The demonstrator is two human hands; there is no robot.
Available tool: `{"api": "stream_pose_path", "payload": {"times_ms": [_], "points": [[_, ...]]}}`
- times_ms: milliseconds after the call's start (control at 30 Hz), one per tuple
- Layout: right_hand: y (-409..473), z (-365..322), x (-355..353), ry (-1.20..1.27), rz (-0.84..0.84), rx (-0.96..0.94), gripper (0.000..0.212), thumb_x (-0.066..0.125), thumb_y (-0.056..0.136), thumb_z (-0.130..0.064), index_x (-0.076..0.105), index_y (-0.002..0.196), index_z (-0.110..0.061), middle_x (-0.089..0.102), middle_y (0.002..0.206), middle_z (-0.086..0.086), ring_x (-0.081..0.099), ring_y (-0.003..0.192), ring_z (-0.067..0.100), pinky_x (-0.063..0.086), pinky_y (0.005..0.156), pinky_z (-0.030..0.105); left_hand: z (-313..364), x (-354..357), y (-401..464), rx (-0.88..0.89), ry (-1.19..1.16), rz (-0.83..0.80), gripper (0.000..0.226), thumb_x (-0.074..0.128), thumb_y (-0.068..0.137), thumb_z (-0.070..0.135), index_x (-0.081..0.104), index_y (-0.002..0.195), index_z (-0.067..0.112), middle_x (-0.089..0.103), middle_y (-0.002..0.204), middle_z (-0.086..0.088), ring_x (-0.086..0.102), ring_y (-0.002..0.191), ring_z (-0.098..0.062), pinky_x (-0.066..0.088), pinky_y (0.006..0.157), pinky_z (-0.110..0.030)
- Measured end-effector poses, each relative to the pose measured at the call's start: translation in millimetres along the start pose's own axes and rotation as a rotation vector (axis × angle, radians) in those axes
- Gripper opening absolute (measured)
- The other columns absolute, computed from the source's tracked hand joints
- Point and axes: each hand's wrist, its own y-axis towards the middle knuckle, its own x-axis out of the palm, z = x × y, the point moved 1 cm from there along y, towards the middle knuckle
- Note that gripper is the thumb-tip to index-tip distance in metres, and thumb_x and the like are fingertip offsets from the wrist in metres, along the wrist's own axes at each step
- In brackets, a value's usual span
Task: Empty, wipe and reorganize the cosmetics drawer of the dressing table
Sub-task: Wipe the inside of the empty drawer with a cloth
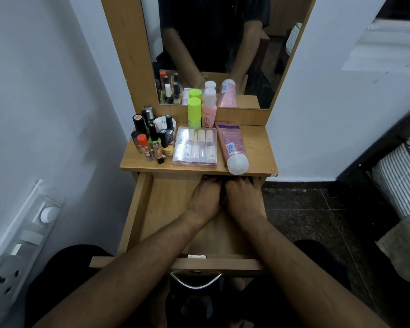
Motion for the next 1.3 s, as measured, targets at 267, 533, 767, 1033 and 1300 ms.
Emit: {"api": "stream_pose_path", "payload": {"times_ms": [267, 533, 767, 1033, 1300], "points": [[-17, 2, -11, 0.04, -0.127, -0.085, 0.025, 0.059, 0.099, -0.028, 0.07, 0.119, -0.02, 0.064, 0.128, 0.004, 0.056, 0.12, 0.02, 0.043, 0.103, 0.034, 2, -10, -8, 0.084, 0.098, -0.14, 0.04, 0.077, 0.078, 0.018, 0.069, 0.116, 0.011, 0.068, 0.12, -0.012, 0.064, 0.108, -0.032, 0.053, 0.092, -0.041], [-55, 4, -37, 0.134, -0.41, -0.199, 0.013, 0.071, 0.088, -0.022, 0.073, 0.101, -0.018, 0.067, 0.104, -0.001, 0.065, 0.095, 0.019, 0.056, 0.083, 0.032, 24, -29, -49, 0.128, 0.332, -0.419, 0.01, 0.064, 0.087, 0.008, 0.068, 0.096, 0.006, 0.069, 0.103, -0.014, 0.067, 0.095, -0.032, 0.05, 0.075, -0.037], [-62, 4, -39, 0.142, -0.535, -0.33, 0.011, 0.076, 0.081, -0.021, 0.075, 0.091, -0.027, 0.069, 0.102, -0.009, 0.066, 0.091, 0.013, 0.058, 0.08, 0.029, 30, -31, -61, 0.118, 0.361, -0.629, 0.014, 0.068, 0.087, 0.008, 0.071, 0.101, 0.007, 0.071, 0.1, -0.011, 0.068, 0.091, -0.028, 0.054, 0.073, -0.037], [-58, -15, -48, 0.161, -0.591, -0.48, 0.023, 0.071, 0.089, -0.018, 0.076, 0.11, -0.025, 0.067, 0.114, -0.002, 0.064, 0.101, 0.017, 0.048, 0.079, 0.024, 19, -44, -65, 0.106, 0.405, -0.708, 0.011, 0.06, 0.093, 0.008, 0.07, 0.093, 0.007, 0.071, 0.096, -0.011, 0.067, 0.086, -0.028, 0.047, 0.068, -0.034], [-42, -86, -35, 0.303, -0.685, -0.538, 0.032, 0.062, 0.097, -0.013, 0.067, 0.127, -0.004, 0.064, 0.128, 0.018, 0.061, 0.116, 0.034, 0.048, 0.099, 0.041, -23, -86, -81, -0.005, 0.669, -0.721, 0.023, 0.059, 0.096, 0.012, 0.066, 0.118, 0.01, 0.069, 0.11, -0.01, 0.068, 0.097, -0.025, 0.053, 0.077, -0.033]]}}
